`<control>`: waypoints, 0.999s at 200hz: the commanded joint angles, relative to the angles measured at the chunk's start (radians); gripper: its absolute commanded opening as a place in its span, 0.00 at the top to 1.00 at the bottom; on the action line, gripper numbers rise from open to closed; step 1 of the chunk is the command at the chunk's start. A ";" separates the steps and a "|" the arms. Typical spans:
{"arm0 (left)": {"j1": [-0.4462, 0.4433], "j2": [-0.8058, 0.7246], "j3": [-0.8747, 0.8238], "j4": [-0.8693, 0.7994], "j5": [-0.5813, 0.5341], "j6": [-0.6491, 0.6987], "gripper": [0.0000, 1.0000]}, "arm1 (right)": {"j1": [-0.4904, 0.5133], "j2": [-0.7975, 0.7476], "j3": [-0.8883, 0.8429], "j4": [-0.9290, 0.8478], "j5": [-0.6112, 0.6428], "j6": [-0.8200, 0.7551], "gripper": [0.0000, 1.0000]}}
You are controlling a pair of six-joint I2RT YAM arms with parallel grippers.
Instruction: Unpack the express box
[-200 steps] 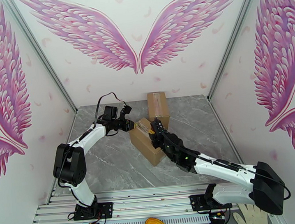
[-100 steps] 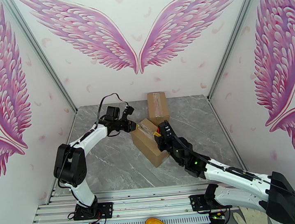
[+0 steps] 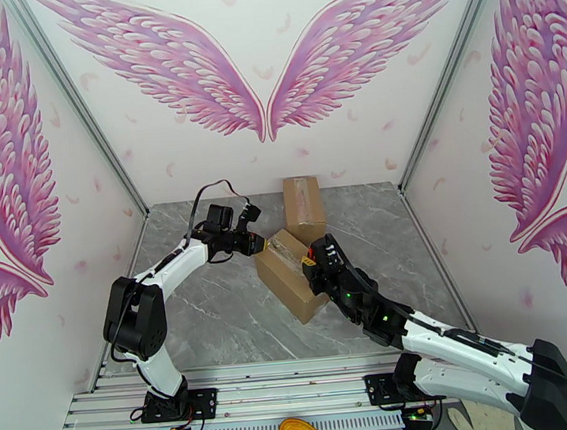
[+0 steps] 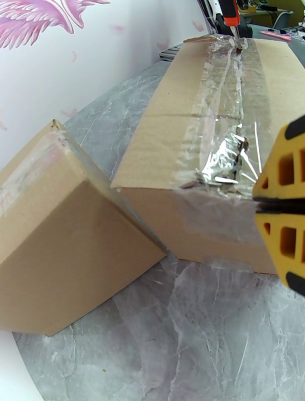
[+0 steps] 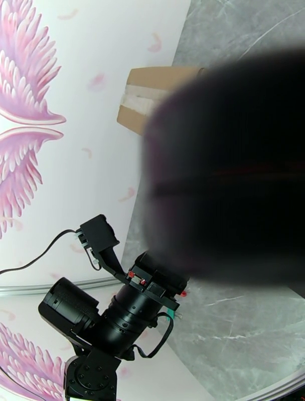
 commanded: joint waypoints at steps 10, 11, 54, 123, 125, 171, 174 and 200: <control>0.049 0.024 -0.010 -0.050 -0.243 0.039 0.88 | 0.006 -0.043 -0.038 -0.186 0.049 -0.027 1.00; 0.049 0.023 -0.010 -0.050 -0.241 0.040 0.88 | 0.005 -0.045 -0.038 -0.185 0.048 -0.027 1.00; 0.034 0.027 0.014 -0.105 -0.205 0.117 0.85 | 0.005 -0.042 0.019 -0.186 0.015 -0.126 1.00; 0.023 0.060 0.043 -0.170 -0.231 0.199 0.85 | -0.005 -0.027 0.065 -0.230 -0.096 -0.320 1.00; 0.022 0.061 0.044 -0.173 -0.233 0.202 0.85 | -0.005 -0.026 0.066 -0.232 -0.098 -0.325 1.00; 0.015 0.041 0.068 -0.182 -0.191 0.207 0.72 | -0.016 -0.011 0.086 -0.187 -0.152 -0.365 1.00; 0.016 0.039 0.070 -0.184 -0.188 0.207 0.71 | -0.017 -0.008 0.091 -0.187 -0.156 -0.365 1.00; 0.016 0.041 0.111 -0.219 -0.152 0.209 0.65 | -0.018 0.017 0.139 -0.178 -0.185 -0.369 1.00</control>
